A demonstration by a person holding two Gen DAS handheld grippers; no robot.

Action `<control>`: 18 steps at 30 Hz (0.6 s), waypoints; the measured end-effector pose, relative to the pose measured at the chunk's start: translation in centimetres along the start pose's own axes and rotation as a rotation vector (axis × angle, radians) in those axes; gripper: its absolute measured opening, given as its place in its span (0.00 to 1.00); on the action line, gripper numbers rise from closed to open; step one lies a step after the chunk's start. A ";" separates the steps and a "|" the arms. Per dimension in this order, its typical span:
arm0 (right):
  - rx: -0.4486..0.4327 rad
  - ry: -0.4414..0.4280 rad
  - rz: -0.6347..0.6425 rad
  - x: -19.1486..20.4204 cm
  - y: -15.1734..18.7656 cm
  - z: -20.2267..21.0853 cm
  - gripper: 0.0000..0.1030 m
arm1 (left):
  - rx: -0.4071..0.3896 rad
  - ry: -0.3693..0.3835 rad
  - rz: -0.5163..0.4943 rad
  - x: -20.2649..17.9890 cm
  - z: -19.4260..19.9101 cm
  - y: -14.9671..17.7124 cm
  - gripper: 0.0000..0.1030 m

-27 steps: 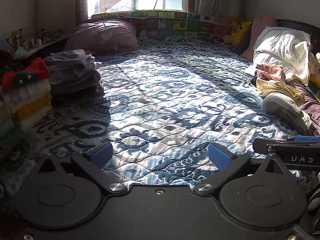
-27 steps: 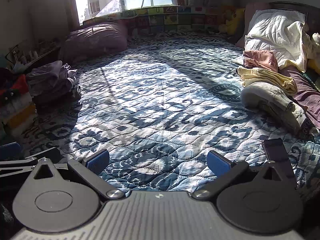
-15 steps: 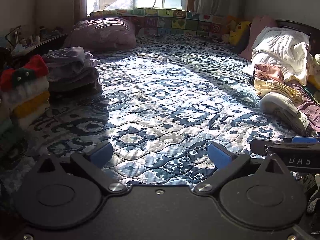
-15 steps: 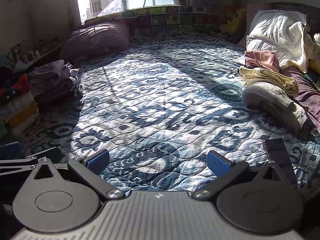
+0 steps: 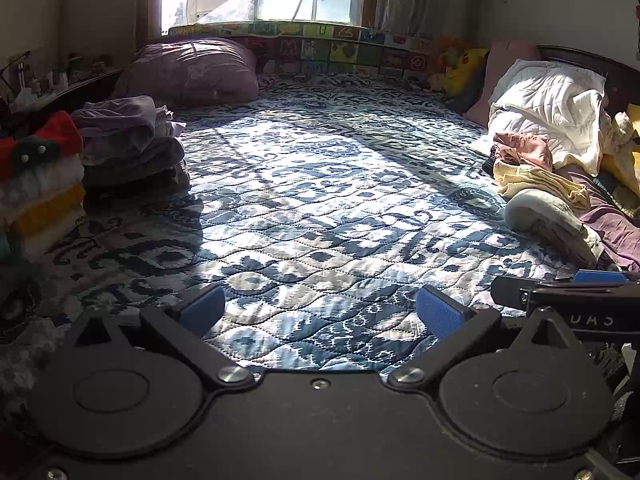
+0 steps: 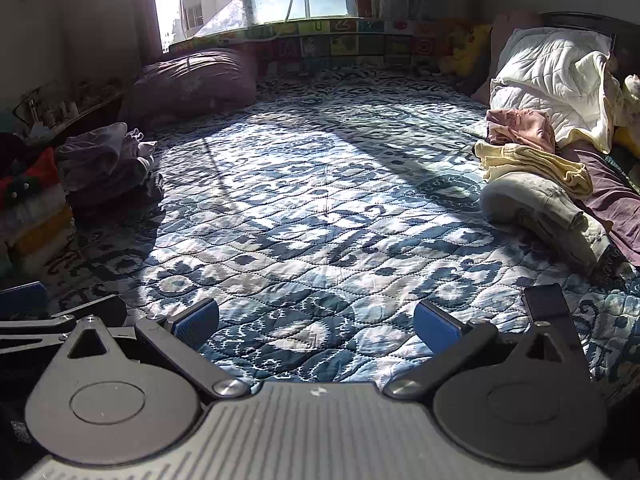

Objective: Fold clothes

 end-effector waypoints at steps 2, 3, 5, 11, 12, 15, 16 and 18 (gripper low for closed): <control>-0.003 0.006 0.004 0.1 0.0 0.1 1.00 | 0.022 0.005 0.012 0.3 -0.1 0.4 1.00; -0.005 0.004 0.006 0.0 0.0 0.0 1.00 | 0.037 0.011 0.018 0.4 -0.2 0.4 1.00; -0.003 -0.003 0.004 0.0 0.0 0.1 1.00 | 0.050 0.011 0.025 0.5 -0.2 0.3 1.00; -0.002 -0.012 0.010 0.2 0.1 0.2 1.00 | 0.037 0.005 0.012 0.6 0.2 0.1 1.00; -0.003 -0.011 0.010 0.3 0.1 0.2 1.00 | 0.034 0.004 0.012 0.5 0.3 0.4 1.00; -0.008 -0.010 0.010 0.3 0.1 0.5 1.00 | 0.037 0.010 0.023 0.5 0.5 0.5 1.00; -0.008 -0.010 0.010 0.3 0.1 0.5 1.00 | 0.039 0.012 0.026 0.5 0.5 0.5 1.00; -0.009 -0.008 0.010 0.4 0.1 0.7 1.00 | 0.040 0.013 0.027 0.5 0.7 0.5 1.00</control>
Point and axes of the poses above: each gripper's, at about its wrist camera, not at the fingertips, and z roughly against the way its jaws point, x to its left, y to its underside, the point moved 5 cm from there along -z, roughly the way its jaws point, and after that the axes turned 1 degree about -y, right-handed, at the moved point
